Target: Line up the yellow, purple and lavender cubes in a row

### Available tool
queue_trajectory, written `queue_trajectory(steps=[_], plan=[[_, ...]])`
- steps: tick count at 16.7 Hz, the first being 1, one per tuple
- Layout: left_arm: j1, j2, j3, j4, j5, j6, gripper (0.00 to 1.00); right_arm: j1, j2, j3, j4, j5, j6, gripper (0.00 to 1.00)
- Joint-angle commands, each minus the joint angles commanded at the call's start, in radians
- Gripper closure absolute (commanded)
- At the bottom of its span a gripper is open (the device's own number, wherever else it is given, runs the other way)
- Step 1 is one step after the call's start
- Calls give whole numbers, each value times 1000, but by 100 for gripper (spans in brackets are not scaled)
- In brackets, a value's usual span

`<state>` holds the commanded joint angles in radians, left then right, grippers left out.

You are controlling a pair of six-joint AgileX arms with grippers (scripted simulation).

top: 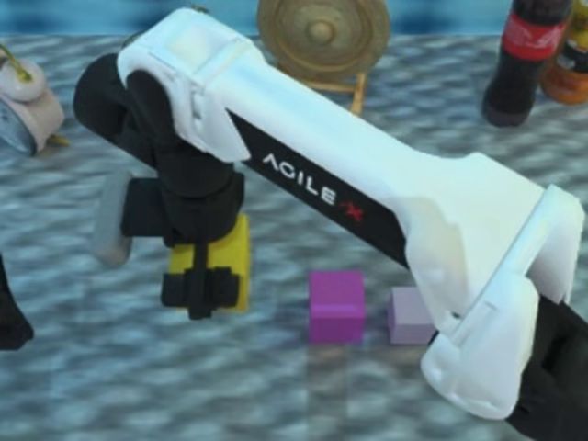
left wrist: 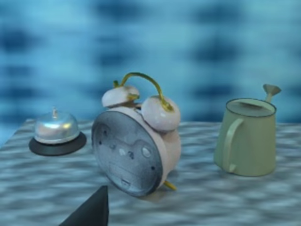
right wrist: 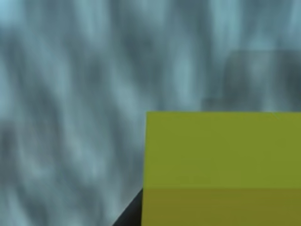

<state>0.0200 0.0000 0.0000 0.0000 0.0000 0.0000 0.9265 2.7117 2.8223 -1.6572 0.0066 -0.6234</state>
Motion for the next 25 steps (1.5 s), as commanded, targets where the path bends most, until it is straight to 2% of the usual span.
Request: queue_trajectory(steps=[8, 15, 25], plan=[[0, 0, 0, 0, 0, 0, 0, 3, -108, -445, 305, -2, 1, 100], [0, 0, 0, 0, 0, 0, 0, 5, -125, -506, 360, -1, 0, 100], [0, 0, 0, 0, 0, 0, 0, 5, -125, -506, 360, -1, 0, 25]])
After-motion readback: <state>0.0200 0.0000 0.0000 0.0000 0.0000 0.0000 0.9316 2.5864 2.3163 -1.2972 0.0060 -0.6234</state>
